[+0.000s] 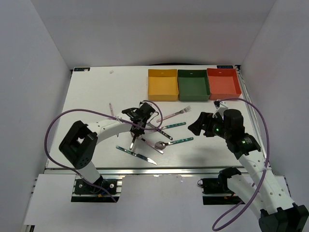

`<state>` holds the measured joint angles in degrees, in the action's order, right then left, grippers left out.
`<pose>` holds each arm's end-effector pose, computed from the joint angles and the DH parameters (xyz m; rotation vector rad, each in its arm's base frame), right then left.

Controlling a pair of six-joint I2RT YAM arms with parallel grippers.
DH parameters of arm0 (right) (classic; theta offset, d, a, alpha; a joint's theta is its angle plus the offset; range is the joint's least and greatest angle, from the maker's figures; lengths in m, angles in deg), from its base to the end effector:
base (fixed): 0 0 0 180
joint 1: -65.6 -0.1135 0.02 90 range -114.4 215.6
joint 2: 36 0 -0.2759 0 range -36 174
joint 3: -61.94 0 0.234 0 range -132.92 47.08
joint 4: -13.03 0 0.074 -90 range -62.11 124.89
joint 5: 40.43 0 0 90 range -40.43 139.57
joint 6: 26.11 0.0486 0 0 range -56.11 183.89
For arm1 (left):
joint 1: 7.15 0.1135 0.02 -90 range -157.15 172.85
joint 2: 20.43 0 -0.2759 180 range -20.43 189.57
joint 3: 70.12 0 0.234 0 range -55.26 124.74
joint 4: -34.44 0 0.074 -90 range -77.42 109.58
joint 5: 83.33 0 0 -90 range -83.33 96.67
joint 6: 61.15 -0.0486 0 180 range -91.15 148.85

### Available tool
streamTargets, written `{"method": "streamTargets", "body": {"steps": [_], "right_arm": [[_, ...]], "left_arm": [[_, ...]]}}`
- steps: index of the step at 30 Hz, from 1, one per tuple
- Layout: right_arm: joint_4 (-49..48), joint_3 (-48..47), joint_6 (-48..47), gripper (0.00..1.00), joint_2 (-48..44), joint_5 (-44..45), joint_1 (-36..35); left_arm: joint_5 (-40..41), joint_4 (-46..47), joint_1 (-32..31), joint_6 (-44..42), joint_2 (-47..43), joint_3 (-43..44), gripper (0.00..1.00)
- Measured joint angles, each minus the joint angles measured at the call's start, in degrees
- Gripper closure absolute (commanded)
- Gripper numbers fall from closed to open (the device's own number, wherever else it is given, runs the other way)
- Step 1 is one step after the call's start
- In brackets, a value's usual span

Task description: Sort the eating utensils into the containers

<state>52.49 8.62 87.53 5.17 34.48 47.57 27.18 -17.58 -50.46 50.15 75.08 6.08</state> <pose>0.1373 0.0580 0.2889 -0.0665 2.1067 0.7152 0.2340 -0.1972 0.1975 0.4322 2.6391 0.1739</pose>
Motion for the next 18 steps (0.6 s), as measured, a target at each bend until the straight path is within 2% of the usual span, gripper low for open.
{"method": "streamTargets", "body": {"steps": [7, 11, 18], "right_arm": [[-5.18, 1.33, 2.16, 0.11, 2.36, -5.7, 0.0], [-14.43, 4.24, 7.32, 0.11, 3.72, -10.47, -2.25], [-32.11, 6.36, 16.44, 0.18, 14.27, -5.99, -22.36]], "left_arm": [[3.69, -1.75, 0.0, 2.56, -1.81, 0.59, 1.0], [3.3, -0.76, 0.0, 6.16, -7.3, 0.63, 1.0], [-1.18, 10.4, -0.04, 17.79, -19.23, 0.42, 1.0]]}}
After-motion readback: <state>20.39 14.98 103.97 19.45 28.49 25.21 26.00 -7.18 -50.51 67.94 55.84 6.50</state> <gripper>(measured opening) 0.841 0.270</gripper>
